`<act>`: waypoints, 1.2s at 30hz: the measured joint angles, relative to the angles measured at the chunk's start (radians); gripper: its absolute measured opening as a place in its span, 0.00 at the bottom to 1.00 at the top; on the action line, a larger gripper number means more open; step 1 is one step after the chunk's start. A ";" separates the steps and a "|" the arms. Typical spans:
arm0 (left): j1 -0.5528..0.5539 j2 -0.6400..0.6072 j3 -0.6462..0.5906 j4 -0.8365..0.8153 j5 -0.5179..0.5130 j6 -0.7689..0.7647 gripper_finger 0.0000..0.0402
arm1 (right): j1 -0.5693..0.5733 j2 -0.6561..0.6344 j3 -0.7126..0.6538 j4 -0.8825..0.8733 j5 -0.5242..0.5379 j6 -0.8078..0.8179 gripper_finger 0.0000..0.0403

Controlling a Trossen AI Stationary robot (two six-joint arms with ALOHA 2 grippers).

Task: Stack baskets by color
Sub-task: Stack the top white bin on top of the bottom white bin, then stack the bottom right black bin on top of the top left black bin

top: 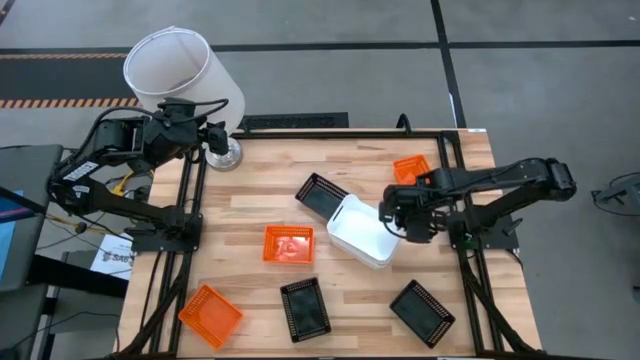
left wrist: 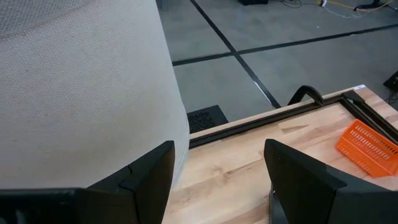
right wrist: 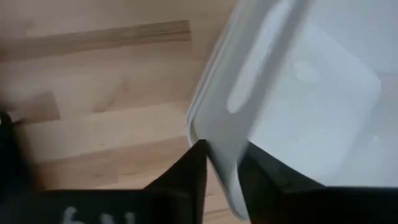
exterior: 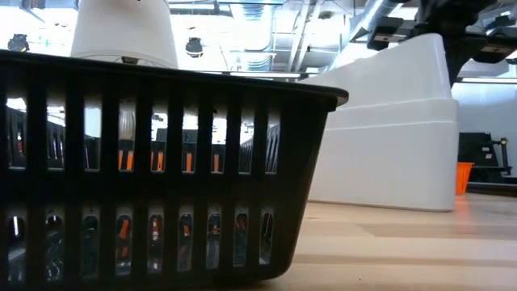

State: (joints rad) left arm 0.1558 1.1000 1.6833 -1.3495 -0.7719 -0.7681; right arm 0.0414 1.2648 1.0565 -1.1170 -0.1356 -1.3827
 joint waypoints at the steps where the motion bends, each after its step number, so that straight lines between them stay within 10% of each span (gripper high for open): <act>1: 0.000 0.000 0.000 0.000 0.000 0.000 0.59 | -0.003 0.000 0.000 0.006 0.000 0.019 0.30; 11: 0.000 0.000 0.000 -0.006 0.000 0.014 0.59 | -0.006 0.000 0.102 -0.004 0.004 0.350 0.63; 19: 0.000 0.000 0.000 -0.006 0.000 0.045 0.59 | -0.003 -0.001 0.246 -0.134 0.005 0.786 0.68; 27: 0.000 0.000 0.000 -0.006 0.063 0.049 0.59 | 0.034 -0.008 0.216 -0.238 -0.107 1.610 0.68; 36: 0.000 0.000 0.000 -0.006 0.148 0.082 0.59 | 0.445 -0.063 -0.014 -0.018 -0.059 2.435 0.68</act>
State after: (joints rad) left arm 0.1555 1.1000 1.6829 -1.3560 -0.6242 -0.6864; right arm 0.4866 1.2016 1.0425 -1.1349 -0.1946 1.0524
